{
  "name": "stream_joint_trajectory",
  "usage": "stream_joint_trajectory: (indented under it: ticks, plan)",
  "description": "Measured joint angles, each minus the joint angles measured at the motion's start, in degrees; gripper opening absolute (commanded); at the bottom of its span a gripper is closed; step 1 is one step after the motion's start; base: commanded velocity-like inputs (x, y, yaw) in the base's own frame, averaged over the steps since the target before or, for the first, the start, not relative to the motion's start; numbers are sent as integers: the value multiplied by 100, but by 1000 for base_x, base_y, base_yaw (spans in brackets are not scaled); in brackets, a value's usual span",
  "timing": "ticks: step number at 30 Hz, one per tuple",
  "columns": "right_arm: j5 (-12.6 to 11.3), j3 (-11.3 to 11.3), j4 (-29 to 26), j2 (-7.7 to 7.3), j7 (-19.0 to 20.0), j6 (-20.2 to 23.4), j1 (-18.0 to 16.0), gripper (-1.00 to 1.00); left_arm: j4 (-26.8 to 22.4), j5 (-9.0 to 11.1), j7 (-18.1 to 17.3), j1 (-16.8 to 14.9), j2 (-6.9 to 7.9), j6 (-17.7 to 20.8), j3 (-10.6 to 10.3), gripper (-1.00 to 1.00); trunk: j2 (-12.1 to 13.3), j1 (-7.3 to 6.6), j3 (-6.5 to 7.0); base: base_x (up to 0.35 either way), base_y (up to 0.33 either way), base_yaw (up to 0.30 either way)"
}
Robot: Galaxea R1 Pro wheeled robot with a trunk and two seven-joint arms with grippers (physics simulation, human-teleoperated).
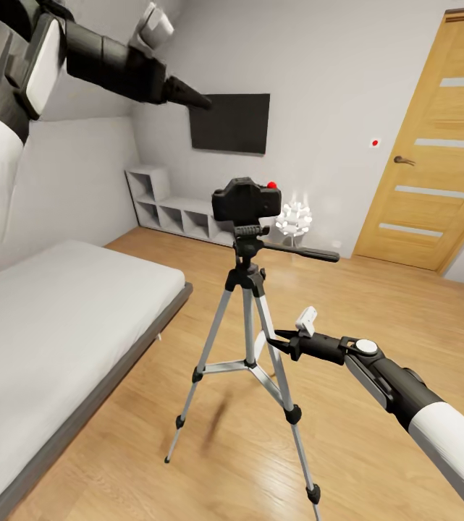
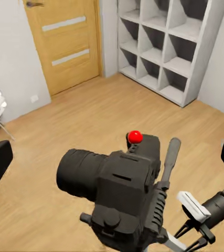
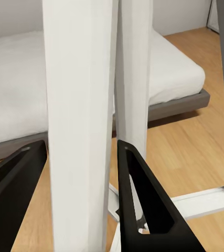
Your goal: Attach the digital camera to the camera tripod in the bedroom.
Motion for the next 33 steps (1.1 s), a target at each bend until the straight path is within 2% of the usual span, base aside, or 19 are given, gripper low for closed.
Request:
stream_joint_trajectory:
  ticks: [2, 5, 9, 11, 12, 13, 15, 19, 22, 24, 26, 27, 28, 29, 30, 31, 32, 33]
  plan:
    - [1, -1, -5, 0, -2, 6, 0, -100, -53, 15, 3, 59, 146, 15, 69, 100, 1, 0, 0, 0, 0, 0]
    - [3, -5, -17, -1, -5, 23, -1, -100, -32, 28, 7, 393, 355, 27, 117, 100, 2, 1, -1, 0, 0, 0]
    - [0, -3, 1, -1, 1, 4, -1, -100, 206, 14, 86, 1237, 750, 79, 135, 100, -2, -2, -1, 0, 0, 0]
    - [5, -8, -28, -1, -8, 43, -3, -100, 588, 7, 216, 1756, 996, 96, 138, 100, 2, 0, -1, 0, 0, 0]
    - [4, -8, -33, -1, -8, 51, -3, -100, 723, 15, 270, 1857, 1048, 103, 140, 100, 2, 1, -1, 0, 0, 0]
    - [-9, 3, 18, -1, 1, -6, -1, -100, 1137, 17, 492, 2085, 1147, 106, 141, 100, -5, -3, 0, 0, 0, 0]
    - [-1, -6, -15, 1, -6, 31, -3, -100, 1820, -3, 778, 2376, 1199, 92, 126, 100, 0, -1, -2, 0, 0, 0]
    - [2, -6, -27, 6, -17, 51, -4, -100, 2930, 10, 1239, 2650, 1236, 51, 112, 100, 1, 0, -1, 0, 0, 0]
    - [-1, -5, -27, 8, -20, 50, -4, -100, 3186, 32, 1344, 2948, 1244, -187, 143, 100, 1, 0, -1, 0, 0, 0]
    - [1, -10, -31, 9, -18, 62, -4, -100, 3265, 66, 1372, 3325, 1229, -593, 152, 100, 1, 1, -1, 0, 0, 0]
    - [3, -8, -28, 9, -19, 57, -4, -100, 3316, 264, 1377, 3890, 1184, -1350, 156, 100, 0, 0, -2, 0, 0, 0]
    - [2, -5, -24, 9, -19, 49, -4, -100, 3325, 366, 1380, 4030, 1168, -1559, 180, 100, 0, 0, -1, 0, 0, 0]
    - [1, -4, -5, 9, -11, 25, -4, -100, 3337, 600, 1387, 4325, 1147, -1949, 202, 100, -2, -1, -1, 0, 0, 0]
    - [7, -10, -32, 9, -21, 57, -4, -100, 3344, 731, 1390, 4526, 1139, -2154, 154, 100, 1, 0, -2, 0, 0, 0]
    - [2, -3, -5, 9, -11, 25, -4, -100, 3348, 1041, 1404, 4832, 1124, -2469, 212, 100, -2, -1, -2, 0, 0, 0]
    - [9, -11, -23, 9, -14, 48, -4, -100, 3354, 1375, 1422, 5250, 1109, -2713, 162, 100, 0, 0, -2, 0, 0, 0]
    - [9, -8, -24, 9, -16, 45, -4, -100, 3355, 1569, 1430, 5412, 1104, -2799, 177, 100, 0, 0, -1, 0, 0, 0]
    - [5, -7, -7, 10, -8, 29, -4, -100, 3356, 1939, 1451, 5710, 1097, -2905, 200, 100, -2, -1, -1, 0, 0, 0]
